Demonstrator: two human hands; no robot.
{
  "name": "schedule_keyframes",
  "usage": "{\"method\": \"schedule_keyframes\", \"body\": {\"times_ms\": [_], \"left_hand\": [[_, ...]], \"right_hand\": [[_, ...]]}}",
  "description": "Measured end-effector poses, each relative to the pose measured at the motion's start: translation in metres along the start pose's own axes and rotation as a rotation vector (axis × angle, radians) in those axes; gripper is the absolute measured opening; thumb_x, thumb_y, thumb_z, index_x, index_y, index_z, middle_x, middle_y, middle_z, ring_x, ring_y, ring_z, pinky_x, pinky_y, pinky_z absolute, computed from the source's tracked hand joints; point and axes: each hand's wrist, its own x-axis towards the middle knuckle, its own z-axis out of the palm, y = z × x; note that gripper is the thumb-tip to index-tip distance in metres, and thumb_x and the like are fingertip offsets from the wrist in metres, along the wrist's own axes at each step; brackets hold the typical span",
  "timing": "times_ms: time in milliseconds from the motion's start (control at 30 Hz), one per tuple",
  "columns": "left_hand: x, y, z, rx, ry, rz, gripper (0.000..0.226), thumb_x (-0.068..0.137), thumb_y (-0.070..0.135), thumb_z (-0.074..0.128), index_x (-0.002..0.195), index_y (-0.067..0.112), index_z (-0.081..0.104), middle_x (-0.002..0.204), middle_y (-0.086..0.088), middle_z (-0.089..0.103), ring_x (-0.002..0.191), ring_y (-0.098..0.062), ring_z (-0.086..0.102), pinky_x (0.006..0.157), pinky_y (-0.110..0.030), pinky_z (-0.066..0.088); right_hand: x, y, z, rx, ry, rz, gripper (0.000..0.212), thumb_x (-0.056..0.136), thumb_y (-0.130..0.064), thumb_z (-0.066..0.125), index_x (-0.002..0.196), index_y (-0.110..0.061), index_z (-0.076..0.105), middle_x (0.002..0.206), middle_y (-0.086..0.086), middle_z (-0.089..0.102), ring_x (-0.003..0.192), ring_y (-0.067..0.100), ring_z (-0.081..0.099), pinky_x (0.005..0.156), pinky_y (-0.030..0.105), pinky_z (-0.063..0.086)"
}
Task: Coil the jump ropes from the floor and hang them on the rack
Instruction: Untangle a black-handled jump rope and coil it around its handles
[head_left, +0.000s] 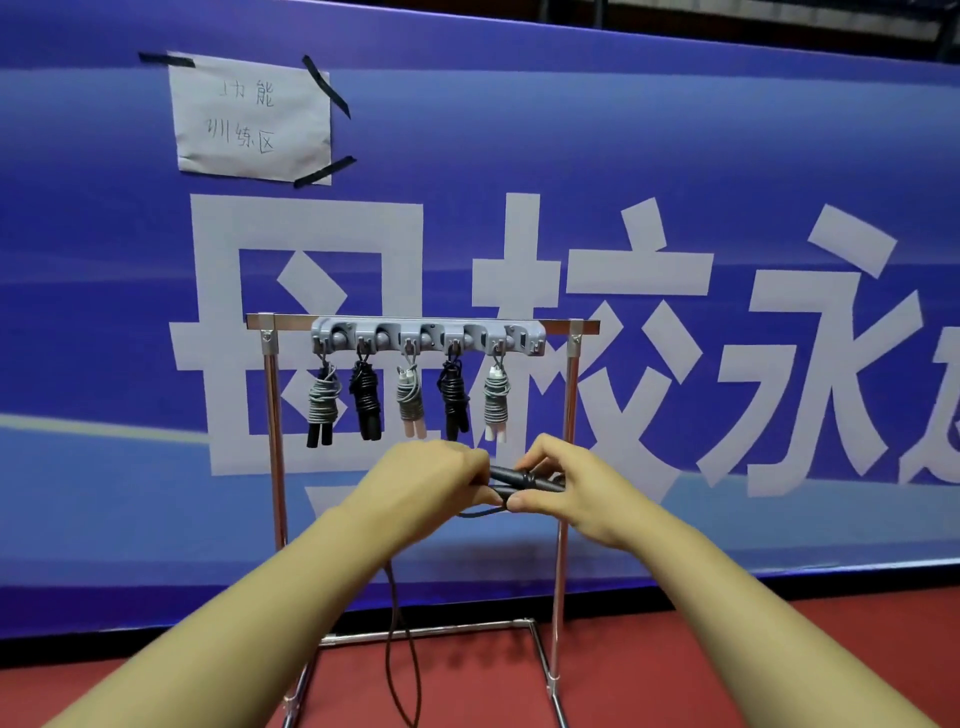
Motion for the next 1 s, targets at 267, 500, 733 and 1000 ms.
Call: {"method": "schedule_keyframes", "body": {"times_ms": [267,500,733,1000], "left_hand": [[0.018,-0.009,-0.032,-0.044,-0.108,0.008,0.049,0.072,0.066,0.075,0.080,0.022,0.057,0.071,0.004,0.057,0.070,-0.020,0.056,0.059,-0.030,0.043],[0.004,-0.026,-0.040,-0.804,-0.247,-0.053,0.055,0.087,0.047,0.075,0.068,-0.002,0.059,0.061,-0.007,0.042,0.054,-0.013,0.037,0.053,-0.024,0.032],[-0.008,-0.013,-0.004,-1.574,-0.274,-0.289,0.026,0.106,0.027,0.048,0.085,0.015,0.057,0.058,0.003,0.027,0.052,-0.010,0.020,0.050,-0.022,0.019],[-0.006,0.026,0.034,-1.442,0.066,-0.336,0.019,0.104,0.026,0.056,0.110,0.014,0.069,0.070,-0.001,0.061,0.048,-0.012,0.030,0.046,-0.021,0.026]], "right_hand": [[-0.004,-0.028,-0.003,-0.200,-0.206,-0.097,0.036,0.074,-0.056,0.085,0.089,-0.039,0.058,0.092,-0.011,0.062,0.082,0.008,0.056,0.072,0.026,0.044],[-0.019,-0.039,0.000,0.358,-0.193,-0.166,0.020,0.089,-0.026,0.079,0.085,-0.025,0.060,0.073,0.001,0.068,0.064,0.018,0.051,0.059,0.030,0.042],[-0.011,-0.042,-0.002,0.724,0.071,-0.050,0.032,0.096,-0.025,0.069,0.125,-0.019,0.055,0.075,0.008,0.069,0.056,0.013,0.047,0.051,0.020,0.039],[0.001,-0.024,0.012,0.674,0.345,0.024,0.030,0.100,-0.035,0.063,0.100,-0.007,0.074,0.070,0.003,0.061,0.062,0.013,0.049,0.055,0.020,0.045]]}}
